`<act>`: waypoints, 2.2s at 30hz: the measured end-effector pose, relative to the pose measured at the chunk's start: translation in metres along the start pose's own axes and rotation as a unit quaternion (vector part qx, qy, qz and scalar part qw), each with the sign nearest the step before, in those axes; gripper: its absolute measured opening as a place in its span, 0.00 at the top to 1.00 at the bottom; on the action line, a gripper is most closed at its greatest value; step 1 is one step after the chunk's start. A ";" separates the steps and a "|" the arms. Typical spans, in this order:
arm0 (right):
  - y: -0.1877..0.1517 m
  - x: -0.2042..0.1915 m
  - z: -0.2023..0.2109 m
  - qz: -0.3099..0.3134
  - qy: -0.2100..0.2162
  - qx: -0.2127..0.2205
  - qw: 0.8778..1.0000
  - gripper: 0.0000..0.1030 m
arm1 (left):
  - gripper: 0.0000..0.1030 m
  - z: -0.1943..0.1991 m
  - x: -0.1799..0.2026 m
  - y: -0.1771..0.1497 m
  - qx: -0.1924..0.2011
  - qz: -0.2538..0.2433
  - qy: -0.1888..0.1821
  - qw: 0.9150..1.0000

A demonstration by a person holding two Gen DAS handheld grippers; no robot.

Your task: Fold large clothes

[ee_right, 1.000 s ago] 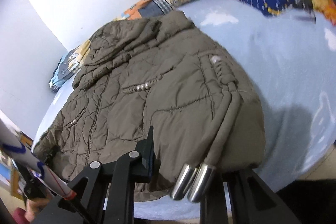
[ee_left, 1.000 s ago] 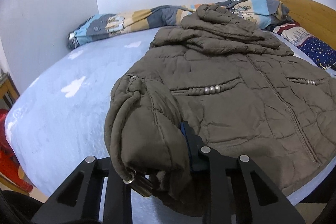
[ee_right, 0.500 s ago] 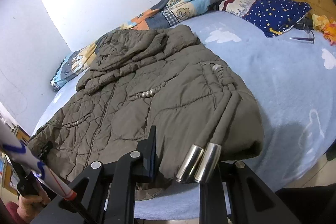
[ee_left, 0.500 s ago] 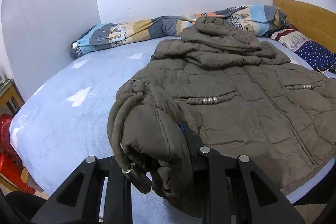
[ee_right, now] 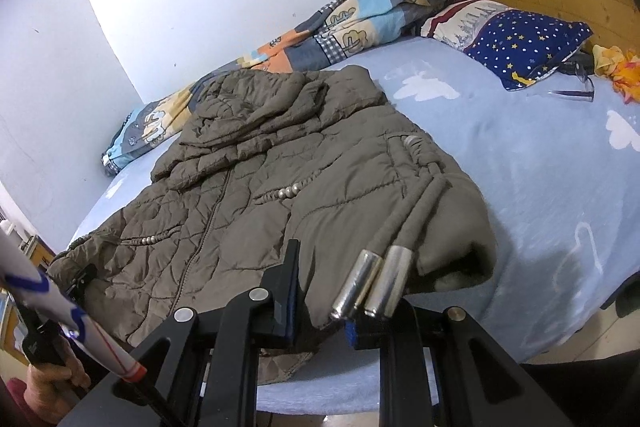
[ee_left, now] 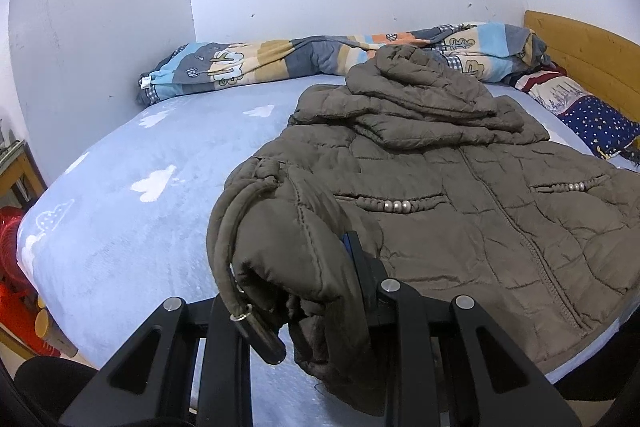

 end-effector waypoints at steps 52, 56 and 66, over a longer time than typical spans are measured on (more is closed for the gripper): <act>0.331 -0.080 -0.188 -0.034 -0.009 0.045 0.998 0.82 | 0.56 -0.205 -0.063 0.307 0.014 0.148 -0.096 0.984; 0.344 -0.078 -0.237 -0.040 -0.030 0.027 0.998 0.82 | 0.54 -0.219 -0.074 0.319 0.019 0.145 -0.107 0.983; 0.343 -0.079 -0.328 -0.049 -0.066 -0.020 0.996 0.82 | 0.42 -0.214 -0.104 0.332 0.066 0.113 -0.041 0.991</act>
Point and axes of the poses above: each gripper's, at about its wrist camera, not at the fingertips, and z roughly against the way its jaws point, x to its right, y to its top, the point moved 7 cm from there along -z, roughly the way its jaws point, and after that the axes turned 13 degrees about -y, right-handed, at the moved point
